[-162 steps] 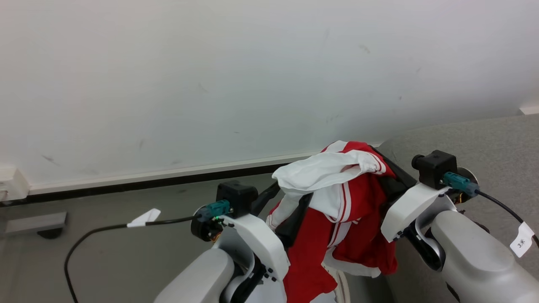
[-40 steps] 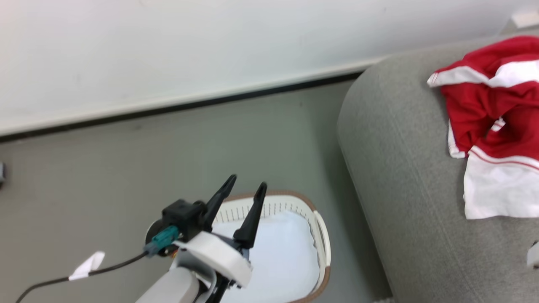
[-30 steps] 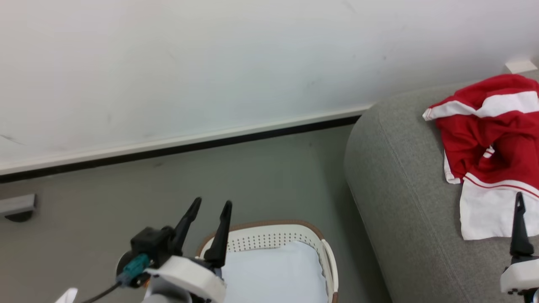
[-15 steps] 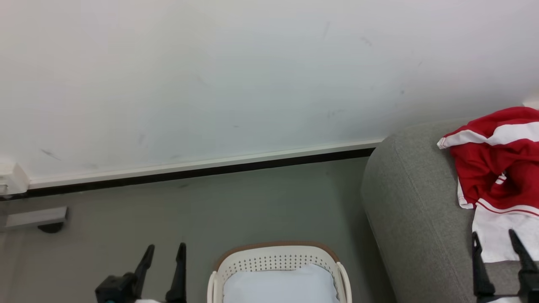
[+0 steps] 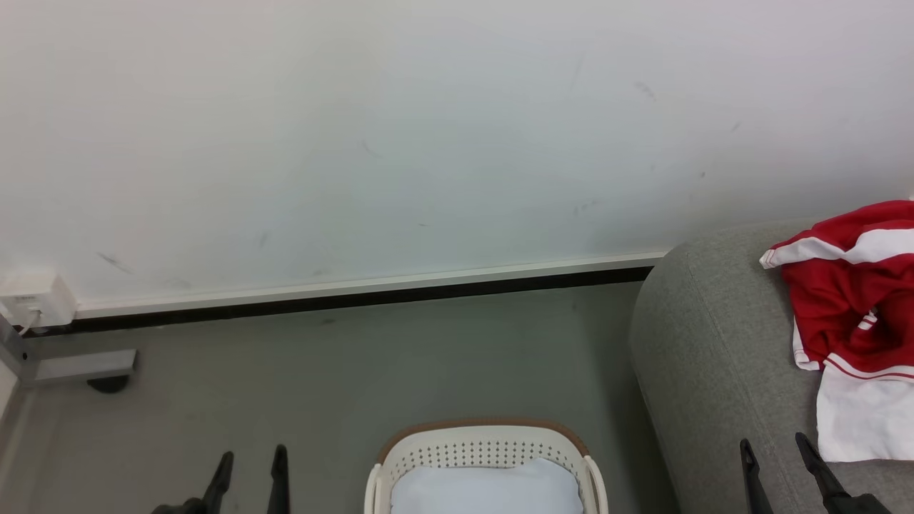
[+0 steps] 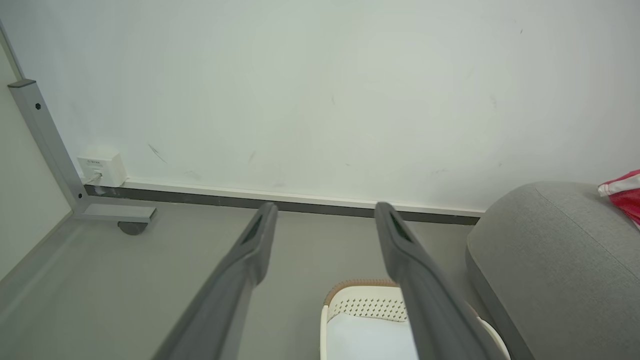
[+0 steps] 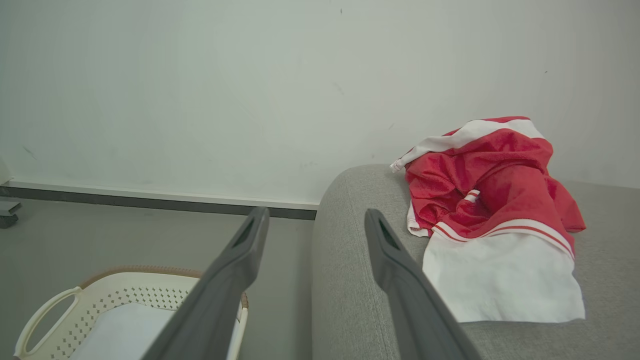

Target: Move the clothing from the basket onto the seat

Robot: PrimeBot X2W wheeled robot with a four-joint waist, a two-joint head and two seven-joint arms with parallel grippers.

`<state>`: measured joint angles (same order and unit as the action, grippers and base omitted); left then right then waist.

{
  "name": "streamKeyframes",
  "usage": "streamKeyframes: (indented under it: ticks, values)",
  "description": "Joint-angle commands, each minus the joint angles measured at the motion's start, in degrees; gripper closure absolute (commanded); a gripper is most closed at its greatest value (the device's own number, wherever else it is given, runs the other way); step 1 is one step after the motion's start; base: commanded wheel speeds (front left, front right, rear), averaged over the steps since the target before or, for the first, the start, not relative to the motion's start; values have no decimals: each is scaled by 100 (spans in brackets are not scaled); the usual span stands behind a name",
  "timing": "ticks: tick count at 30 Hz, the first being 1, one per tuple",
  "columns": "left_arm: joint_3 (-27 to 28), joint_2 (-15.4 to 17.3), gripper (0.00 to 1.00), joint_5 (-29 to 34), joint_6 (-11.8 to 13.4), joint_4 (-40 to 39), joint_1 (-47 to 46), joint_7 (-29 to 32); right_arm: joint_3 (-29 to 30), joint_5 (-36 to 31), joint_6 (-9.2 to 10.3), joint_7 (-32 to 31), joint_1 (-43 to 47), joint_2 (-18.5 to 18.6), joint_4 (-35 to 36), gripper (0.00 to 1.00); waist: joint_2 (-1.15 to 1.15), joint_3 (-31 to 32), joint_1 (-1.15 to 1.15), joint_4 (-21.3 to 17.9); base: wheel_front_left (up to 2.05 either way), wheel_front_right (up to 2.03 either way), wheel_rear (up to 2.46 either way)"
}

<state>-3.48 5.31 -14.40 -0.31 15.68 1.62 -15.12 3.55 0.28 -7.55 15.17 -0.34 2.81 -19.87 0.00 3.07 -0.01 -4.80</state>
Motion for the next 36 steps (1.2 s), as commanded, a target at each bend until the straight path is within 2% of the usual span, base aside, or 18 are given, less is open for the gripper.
streamKeyframes:
  ticks: [1, 8, 27, 28, 33, 36]
  values:
    - [24, -22, 0, 73, -32, 21, 90, -4, -12, 80, 13, -3, 55, 18, -13, 0, 0, 5, 1, 8, 0, 0, 0]
    - [212, -131, 0, 264, -207, 204, 85, -4, -206, 255, 13, -3, -54, 22, -184, 0, 0, 41, 1, 64, 0, 0, 0]
    - [413, -229, 0, 483, -358, 286, 18, -5, -291, 469, 13, -3, -151, 18, -330, 0, 0, 62, 1, 247, 0, 0, 0]
    - [395, -242, 100, 421, -345, 275, 28, 0, -293, 439, 0, 0, -81, -1, -314, 100, 0, 62, 1, 248, 0, 0, 0]
    - [377, -287, 100, 403, -345, 508, 127, 18, -291, 462, 0, -14, 51, -55, -530, 100, 0, 60, 1, 252, 0, 0, 0]
    - [446, -288, 100, 107, -359, 540, 56, 137, -228, 781, 0, -131, -5, -56, -545, 100, 0, 53, 1, 257, 0, 0, 0]
